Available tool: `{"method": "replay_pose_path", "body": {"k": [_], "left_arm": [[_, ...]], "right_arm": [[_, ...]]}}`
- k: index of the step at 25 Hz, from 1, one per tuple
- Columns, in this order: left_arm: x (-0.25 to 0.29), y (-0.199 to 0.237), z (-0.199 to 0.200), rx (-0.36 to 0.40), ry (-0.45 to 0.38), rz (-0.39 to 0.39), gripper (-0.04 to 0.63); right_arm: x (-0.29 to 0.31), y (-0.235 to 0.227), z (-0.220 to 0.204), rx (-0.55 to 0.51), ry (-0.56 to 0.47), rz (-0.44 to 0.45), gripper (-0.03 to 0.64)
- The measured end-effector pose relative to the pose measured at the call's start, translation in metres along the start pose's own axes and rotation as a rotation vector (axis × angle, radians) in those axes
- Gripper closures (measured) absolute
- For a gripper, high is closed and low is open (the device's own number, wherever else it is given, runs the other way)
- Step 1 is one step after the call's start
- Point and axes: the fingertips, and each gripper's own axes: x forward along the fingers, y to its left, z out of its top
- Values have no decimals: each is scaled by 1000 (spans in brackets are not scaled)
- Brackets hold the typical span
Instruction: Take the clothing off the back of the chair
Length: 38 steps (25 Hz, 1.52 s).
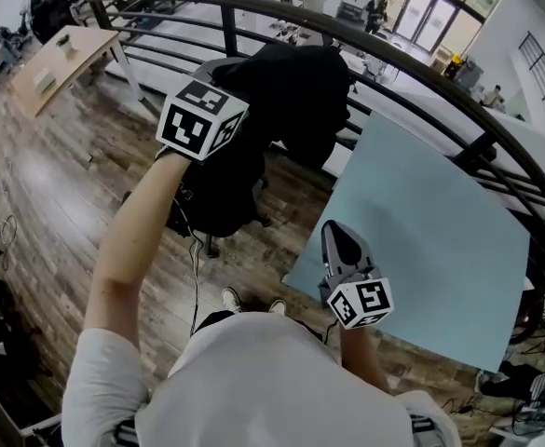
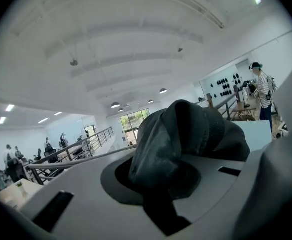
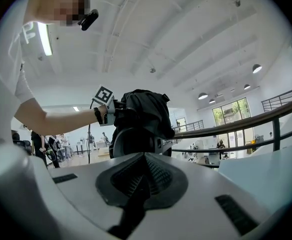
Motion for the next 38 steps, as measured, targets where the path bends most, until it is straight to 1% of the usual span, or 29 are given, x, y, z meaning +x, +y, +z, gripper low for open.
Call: {"method": "replay_pose_path", "body": {"k": [6, 10, 15, 18, 21, 28, 38], "left_arm": [[-19, 12, -10, -43, -20, 24, 523], [-31, 20, -9, -119, -59, 38, 523], [-45, 34, -17, -176, -72, 70, 525], [-62, 43, -17, -220, -103, 93, 525], [-85, 56, -19, -248, -128, 124, 525], [-136, 79, -43, -331, -164, 186, 525], [-197, 74, -75, -373, -183, 269, 525]], "right_arm": [[7, 17, 5, -12, -3, 26, 597], [5, 18, 3, -20, 4, 36, 597], [7, 18, 5, -30, 5, 44, 597], [8, 18, 11, -43, -4, 50, 597], [12, 22, 15, -52, -11, 58, 597], [20, 41, 17, -64, -11, 90, 597], [23, 48, 21, -64, -34, 111, 597]]}}
